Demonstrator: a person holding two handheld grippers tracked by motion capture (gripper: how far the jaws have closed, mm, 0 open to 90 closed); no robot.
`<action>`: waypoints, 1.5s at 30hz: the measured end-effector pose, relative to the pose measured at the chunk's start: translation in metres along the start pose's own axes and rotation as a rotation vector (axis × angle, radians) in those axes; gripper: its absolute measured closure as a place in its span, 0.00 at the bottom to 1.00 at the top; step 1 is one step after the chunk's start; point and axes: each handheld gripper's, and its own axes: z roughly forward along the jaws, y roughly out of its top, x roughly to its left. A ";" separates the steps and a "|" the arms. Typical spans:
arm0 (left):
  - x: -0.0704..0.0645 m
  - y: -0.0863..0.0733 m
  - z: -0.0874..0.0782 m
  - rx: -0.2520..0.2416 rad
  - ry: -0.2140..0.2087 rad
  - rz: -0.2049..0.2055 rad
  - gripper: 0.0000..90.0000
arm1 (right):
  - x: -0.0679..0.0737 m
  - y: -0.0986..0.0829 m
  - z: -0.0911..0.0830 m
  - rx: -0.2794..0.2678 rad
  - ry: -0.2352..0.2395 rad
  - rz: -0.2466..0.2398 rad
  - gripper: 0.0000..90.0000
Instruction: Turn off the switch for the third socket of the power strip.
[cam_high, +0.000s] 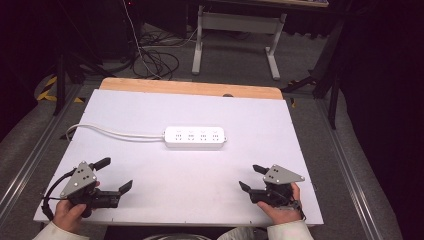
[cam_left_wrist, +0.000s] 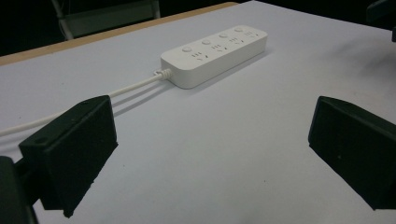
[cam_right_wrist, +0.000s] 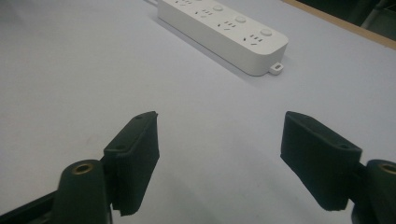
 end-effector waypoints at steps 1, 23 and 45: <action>0.000 0.001 0.000 0.001 0.002 0.006 0.01 | 0.000 0.000 0.000 -0.001 -0.004 -0.005 0.32; -0.002 0.002 -0.002 -0.010 0.021 -0.009 0.01 | -0.001 0.000 -0.001 -0.001 0.001 0.013 0.32; -0.003 0.002 -0.001 0.007 0.042 -0.001 0.01 | -0.006 0.040 0.001 0.010 0.030 0.027 0.41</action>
